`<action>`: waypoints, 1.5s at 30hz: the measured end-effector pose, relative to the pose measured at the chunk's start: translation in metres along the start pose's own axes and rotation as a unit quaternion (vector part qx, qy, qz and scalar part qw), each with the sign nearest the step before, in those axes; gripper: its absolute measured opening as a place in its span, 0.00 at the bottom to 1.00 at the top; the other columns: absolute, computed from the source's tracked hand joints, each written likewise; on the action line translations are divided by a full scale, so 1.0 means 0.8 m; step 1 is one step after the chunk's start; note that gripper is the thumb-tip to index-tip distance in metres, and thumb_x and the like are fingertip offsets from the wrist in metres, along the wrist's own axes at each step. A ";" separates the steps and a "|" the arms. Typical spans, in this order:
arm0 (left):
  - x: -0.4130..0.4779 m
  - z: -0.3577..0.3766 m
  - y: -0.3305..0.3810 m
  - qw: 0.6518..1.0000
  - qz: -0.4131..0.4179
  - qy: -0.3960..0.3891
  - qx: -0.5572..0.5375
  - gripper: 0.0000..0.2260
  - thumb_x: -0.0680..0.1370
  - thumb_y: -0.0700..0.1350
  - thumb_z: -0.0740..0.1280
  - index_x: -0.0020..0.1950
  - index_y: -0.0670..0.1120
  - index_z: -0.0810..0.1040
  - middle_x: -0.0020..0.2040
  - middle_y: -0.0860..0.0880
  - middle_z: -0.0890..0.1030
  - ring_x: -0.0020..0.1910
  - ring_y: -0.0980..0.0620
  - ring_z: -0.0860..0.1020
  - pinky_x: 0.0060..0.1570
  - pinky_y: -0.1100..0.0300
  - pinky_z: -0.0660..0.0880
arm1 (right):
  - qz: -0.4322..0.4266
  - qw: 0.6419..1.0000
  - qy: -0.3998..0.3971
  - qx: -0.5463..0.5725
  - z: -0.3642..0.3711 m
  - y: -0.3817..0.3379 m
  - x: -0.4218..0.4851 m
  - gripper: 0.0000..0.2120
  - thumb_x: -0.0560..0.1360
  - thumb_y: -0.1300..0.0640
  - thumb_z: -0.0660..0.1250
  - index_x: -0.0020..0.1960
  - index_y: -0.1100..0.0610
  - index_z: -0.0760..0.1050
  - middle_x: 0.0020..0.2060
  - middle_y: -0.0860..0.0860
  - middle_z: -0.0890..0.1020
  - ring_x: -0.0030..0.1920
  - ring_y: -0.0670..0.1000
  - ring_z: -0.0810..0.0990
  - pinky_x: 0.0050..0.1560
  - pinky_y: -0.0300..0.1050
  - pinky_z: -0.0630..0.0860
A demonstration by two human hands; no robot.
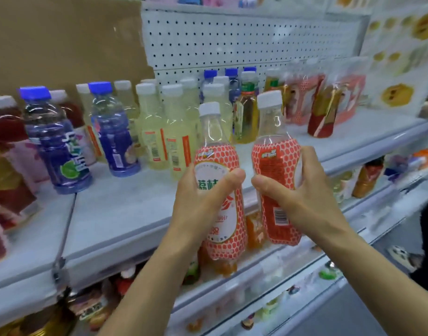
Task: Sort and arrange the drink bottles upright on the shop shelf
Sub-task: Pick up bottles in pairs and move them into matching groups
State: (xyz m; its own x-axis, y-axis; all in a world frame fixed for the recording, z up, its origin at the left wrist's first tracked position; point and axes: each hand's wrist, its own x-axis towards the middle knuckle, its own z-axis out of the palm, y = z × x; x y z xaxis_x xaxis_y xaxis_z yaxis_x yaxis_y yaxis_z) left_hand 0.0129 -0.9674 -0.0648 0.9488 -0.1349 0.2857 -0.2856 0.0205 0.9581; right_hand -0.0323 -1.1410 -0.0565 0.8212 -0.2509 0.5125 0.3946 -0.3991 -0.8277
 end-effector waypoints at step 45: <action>0.373 0.647 -0.058 0.993 0.047 0.090 0.059 0.28 0.67 0.58 0.79 0.61 0.62 0.71 0.51 0.62 0.83 0.50 0.63 0.82 0.46 0.65 0.79 | -0.025 0.994 -0.002 0.110 -0.456 0.389 0.466 0.28 0.65 0.43 0.79 0.56 0.43 0.66 0.47 0.33 0.80 0.46 0.35 0.82 0.42 0.35 0.76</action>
State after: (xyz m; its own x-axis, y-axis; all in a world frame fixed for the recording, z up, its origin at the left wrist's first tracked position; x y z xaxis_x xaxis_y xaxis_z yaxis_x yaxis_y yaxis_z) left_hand 0.2394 -1.5211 -0.0343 0.9226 0.0412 0.3835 -0.3786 -0.0926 0.9209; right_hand 0.2458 -1.6805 -0.0394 0.8000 -0.2311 0.5537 0.5151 -0.2085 -0.8314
